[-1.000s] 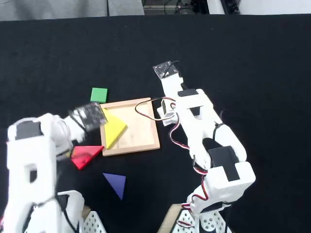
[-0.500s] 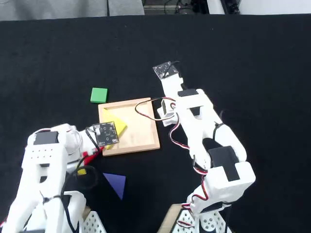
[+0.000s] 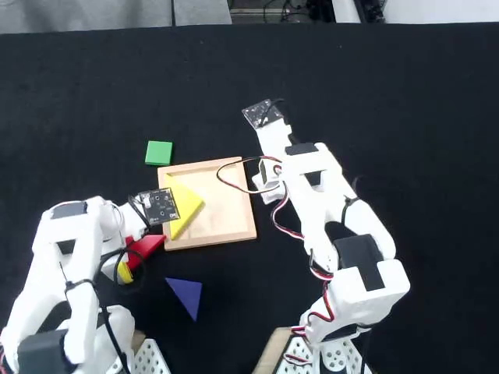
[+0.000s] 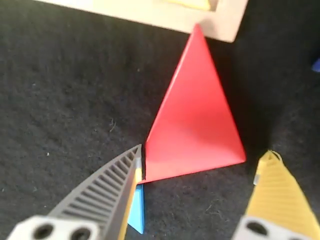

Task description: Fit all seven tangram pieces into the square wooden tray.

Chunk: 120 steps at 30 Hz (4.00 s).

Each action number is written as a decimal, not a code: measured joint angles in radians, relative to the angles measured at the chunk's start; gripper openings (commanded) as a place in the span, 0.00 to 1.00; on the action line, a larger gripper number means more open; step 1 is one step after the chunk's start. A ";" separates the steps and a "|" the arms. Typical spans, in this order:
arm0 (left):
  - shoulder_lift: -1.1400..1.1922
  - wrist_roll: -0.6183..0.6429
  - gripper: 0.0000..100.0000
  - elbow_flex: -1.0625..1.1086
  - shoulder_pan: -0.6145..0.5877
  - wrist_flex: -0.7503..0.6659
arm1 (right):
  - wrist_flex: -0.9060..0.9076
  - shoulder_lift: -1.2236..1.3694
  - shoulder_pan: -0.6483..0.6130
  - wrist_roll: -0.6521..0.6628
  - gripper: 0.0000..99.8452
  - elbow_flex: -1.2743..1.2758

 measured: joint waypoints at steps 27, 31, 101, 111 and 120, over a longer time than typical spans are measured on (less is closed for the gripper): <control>0.121 0.000 0.03 -0.046 0.043 0.043 | 0.002 0.000 0.000 0.000 0.01 0.000; 0.124 0.000 0.03 -0.104 0.063 0.097 | 0.002 0.000 0.000 0.000 0.01 0.000; 0.133 2.773 0.31 -0.287 0.603 0.157 | 0.002 0.000 0.146 -0.080 0.01 -0.037; 0.095 2.642 0.31 -0.433 0.502 0.356 | 0.002 0.000 0.146 -0.080 0.01 -0.037; 0.014 1.838 0.18 -0.686 0.052 0.806 | 0.002 0.000 0.143 -0.081 0.01 -0.037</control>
